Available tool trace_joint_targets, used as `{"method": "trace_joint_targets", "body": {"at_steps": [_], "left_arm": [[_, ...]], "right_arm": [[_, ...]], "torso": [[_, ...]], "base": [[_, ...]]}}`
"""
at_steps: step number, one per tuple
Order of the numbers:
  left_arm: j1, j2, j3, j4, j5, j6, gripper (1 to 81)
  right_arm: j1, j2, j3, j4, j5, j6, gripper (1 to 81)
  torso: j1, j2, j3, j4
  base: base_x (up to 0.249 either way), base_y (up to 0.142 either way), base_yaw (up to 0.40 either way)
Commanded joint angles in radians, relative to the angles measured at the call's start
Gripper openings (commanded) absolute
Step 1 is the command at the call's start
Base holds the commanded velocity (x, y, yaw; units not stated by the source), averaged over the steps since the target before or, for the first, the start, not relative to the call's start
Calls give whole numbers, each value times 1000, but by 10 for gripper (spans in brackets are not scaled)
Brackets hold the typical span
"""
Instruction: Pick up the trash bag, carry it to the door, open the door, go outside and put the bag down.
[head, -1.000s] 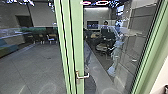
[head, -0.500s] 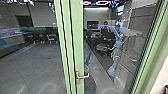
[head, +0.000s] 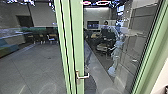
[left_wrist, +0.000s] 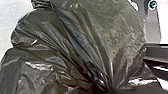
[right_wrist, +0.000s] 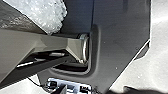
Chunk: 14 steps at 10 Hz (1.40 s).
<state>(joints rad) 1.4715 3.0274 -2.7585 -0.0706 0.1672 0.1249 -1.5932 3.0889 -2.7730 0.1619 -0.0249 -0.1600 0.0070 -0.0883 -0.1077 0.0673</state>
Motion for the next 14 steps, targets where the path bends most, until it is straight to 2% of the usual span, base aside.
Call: {"method": "trace_joint_targets", "body": {"at_steps": [1, 3, 4, 7, 8, 14], "left_arm": [[-49, -11, 0, 3, 72, 1, 10], [-43, -13, 0, -1, 51, 1, 10], [-35, -16, 0, -3, 12, 1, 10], [-30, -30, 13, -3, 2, 1, 10], [-30, -38, 26, -3, 2, 1, 10], [-30, -38, 31, 3, 2, 1, 10]], "right_arm": [[37, 7, 6, -1, -64, -1, 811], [35, 0, 7, 4, -63, -3, 811], [34, -10, 26, 2, -63, -4, 811], [29, -94, 182, -18, -63, -6, 811], [28, -105, 202, -24, -61, -6, 811], [25, -69, 129, -24, -56, -4, 811]], "torso": [[0, 0, 0, 0], [0, 0, 0, 0], [0, 0, 0, 0], [0, 0, 0, 0], [0, 0, 0, 0], [0, 0, 0, 0]], "base": [[0, 0, 310], [0, 0, 309], [0, 0, 310], [0, 0, 310], [0, 0, 310], [0, 0, 310]]}}
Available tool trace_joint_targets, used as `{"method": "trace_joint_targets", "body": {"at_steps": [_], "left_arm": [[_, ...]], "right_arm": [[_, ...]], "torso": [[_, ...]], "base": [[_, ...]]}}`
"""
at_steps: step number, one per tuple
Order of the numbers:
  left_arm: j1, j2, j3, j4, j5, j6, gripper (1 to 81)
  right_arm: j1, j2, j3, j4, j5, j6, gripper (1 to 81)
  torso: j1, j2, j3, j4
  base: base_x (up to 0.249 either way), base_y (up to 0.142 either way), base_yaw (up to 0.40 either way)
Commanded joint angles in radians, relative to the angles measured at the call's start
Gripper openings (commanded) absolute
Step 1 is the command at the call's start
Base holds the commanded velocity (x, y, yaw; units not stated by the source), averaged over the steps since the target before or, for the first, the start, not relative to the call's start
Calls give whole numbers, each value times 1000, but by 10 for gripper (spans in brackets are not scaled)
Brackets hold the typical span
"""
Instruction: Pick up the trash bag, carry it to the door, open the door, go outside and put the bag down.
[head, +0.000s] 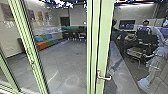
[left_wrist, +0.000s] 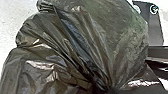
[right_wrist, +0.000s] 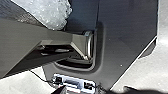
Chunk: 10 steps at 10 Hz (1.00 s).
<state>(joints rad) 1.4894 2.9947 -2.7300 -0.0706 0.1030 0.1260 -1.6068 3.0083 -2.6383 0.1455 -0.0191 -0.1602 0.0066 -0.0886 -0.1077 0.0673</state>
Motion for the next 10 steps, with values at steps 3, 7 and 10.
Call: {"method": "trace_joint_targets", "body": {"at_steps": [3, 7, 10], "left_arm": [[-48, -6, 1, 3, 66, 0, 10], [-48, -5, 1, 5, 67, 0, 10], [-48, -6, 2, -6, 67, -2, 10]], "right_arm": [[38, 13, -6, -9, -62, -4, 811], [38, 13, -6, -9, -62, -2, 811], [38, 19, -18, -3, -54, -1, 811]], "torso": [[0, 0, 0, 0], [0, 0, 0, 0], [0, 0, 0, 0]], "base": [[0, 0, 310], [0, 0, 168], [0, -69, 0]]}}
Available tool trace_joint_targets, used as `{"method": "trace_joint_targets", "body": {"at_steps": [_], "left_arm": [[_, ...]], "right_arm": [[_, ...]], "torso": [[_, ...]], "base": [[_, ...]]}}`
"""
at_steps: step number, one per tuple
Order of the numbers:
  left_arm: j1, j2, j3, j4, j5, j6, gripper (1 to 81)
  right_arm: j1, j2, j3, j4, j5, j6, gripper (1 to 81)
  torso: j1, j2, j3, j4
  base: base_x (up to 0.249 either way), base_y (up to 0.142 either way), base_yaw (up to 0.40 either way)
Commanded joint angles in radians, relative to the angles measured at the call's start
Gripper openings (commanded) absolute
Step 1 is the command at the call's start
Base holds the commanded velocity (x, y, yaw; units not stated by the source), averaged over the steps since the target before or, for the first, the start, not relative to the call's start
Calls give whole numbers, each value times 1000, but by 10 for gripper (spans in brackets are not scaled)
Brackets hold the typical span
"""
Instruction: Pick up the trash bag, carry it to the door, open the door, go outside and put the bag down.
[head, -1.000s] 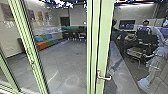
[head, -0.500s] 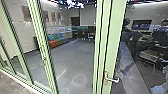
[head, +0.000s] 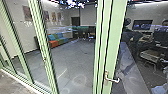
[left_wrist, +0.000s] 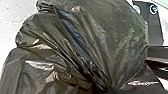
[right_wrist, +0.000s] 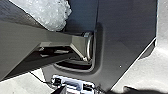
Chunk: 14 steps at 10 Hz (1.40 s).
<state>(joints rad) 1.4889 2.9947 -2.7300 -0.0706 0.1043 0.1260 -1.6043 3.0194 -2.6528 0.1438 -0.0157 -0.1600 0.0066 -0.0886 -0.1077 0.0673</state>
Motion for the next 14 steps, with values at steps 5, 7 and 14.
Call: {"method": "trace_joint_targets", "body": {"at_steps": [5, 7, 14], "left_arm": [[-51, -6, 3, -9, 74, -5, 10], [-51, -8, 3, -9, 77, -2, 10], [-46, -75, 124, -8, 77, -2, 10]], "right_arm": [[36, 2, -4, 8, -58, -3, 811], [23, -15, 30, -3, -56, -3, 811], [-7, -375, 632, 2, 36, -3, 811]], "torso": [[0, 0, 0, 0], [0, 0, 0, 0], [0, 0, 0, 0]], "base": [[0, 0, 0], [0, 0, 0], [0, 0, 0]]}}
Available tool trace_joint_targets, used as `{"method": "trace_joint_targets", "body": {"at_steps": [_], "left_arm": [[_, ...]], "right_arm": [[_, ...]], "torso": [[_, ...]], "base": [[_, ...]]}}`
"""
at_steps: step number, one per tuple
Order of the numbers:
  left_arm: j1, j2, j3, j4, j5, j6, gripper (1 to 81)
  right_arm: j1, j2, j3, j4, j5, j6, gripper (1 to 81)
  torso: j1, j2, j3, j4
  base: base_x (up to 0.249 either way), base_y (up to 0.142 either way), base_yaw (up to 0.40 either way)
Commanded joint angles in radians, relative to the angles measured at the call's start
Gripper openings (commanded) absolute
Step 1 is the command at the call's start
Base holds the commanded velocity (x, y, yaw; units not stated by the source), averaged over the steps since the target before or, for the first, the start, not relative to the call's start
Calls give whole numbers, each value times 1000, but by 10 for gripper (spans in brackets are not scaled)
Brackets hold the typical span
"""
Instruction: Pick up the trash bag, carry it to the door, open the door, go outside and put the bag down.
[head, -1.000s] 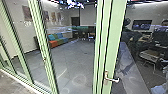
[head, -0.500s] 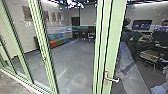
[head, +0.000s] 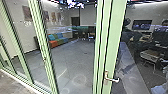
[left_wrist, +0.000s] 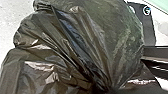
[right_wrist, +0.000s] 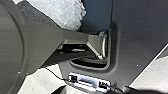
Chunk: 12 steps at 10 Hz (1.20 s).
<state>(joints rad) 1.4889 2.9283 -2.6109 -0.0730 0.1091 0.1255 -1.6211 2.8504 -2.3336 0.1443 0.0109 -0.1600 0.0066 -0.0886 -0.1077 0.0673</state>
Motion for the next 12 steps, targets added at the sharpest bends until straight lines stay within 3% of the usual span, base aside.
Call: {"method": "trace_joint_targets", "body": {"at_steps": [1, 4, 8, 12], "left_arm": [[-45, -3, 5, -2, 72, -1, 10], [-45, 11, 2, 1, 72, -1, 10], [-45, 51, -29, 4, 72, -1, 10], [-45, 57, -35, 5, 72, -1, 10]], "right_arm": [[3, -268, 393, 1, 21, -3, 811], [-1, -369, 499, 5, 34, -3, 811], [14, -601, 792, 11, 77, -1, 811], [39, -775, 997, 24, 78, -1, 811]], "torso": [[0, 0, 0, 0], [0, 0, 0, 0], [0, 0, 0, 0], [0, 0, 0, 0]], "base": [[0, 0, 0], [0, 0, 0], [0, 0, 0], [0, 0, 0]]}}
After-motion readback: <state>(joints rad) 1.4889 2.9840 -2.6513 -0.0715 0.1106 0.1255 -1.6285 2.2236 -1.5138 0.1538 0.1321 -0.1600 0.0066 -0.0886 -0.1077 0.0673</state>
